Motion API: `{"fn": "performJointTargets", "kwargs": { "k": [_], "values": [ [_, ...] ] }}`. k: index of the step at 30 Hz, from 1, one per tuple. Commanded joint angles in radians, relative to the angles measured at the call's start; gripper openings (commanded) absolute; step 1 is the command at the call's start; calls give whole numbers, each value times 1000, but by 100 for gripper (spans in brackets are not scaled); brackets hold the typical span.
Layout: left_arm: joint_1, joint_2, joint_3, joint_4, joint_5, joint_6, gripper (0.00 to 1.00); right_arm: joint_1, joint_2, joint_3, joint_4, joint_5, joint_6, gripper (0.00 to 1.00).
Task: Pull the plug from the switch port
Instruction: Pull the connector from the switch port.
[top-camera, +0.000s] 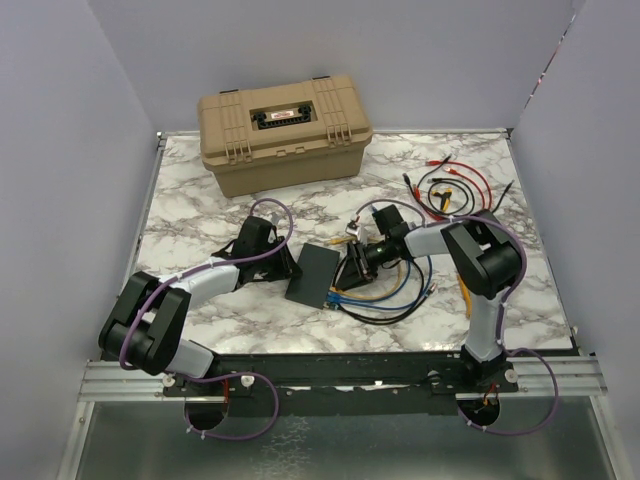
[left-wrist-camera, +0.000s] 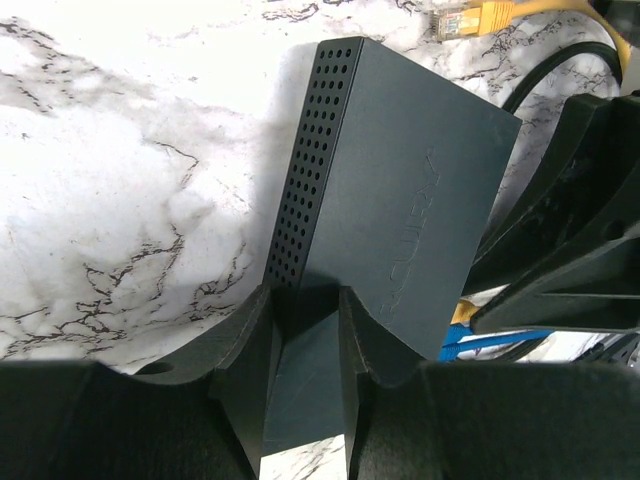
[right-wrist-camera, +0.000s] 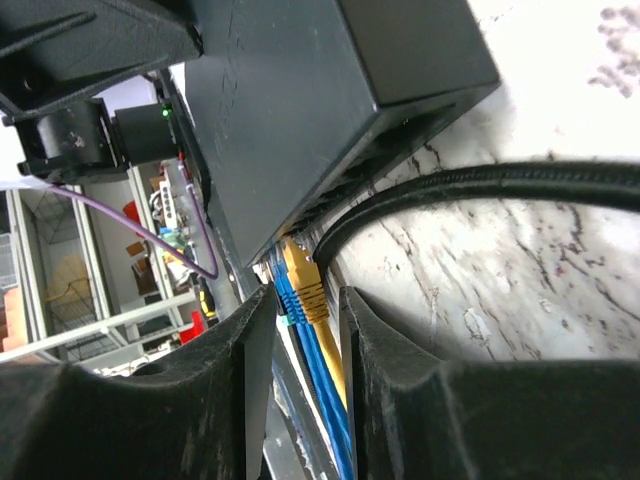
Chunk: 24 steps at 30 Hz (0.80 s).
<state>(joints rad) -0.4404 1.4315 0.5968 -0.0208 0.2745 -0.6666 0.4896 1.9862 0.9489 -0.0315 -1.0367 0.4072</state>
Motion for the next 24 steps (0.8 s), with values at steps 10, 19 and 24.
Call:
{"fn": "performJointTargets", "kwargs": {
  "k": [10,19,24],
  "values": [
    [-17,32,-46,-108,-67,-51,25,55,54,1,87,33,63,29],
    [-17,-10,-19,-160,-151,-55,42,55,127,210,-43,52,29,9],
    [-17,-3,-10,-169,-158,-48,44,53,140,245,-65,74,22,10]
  ]
}}
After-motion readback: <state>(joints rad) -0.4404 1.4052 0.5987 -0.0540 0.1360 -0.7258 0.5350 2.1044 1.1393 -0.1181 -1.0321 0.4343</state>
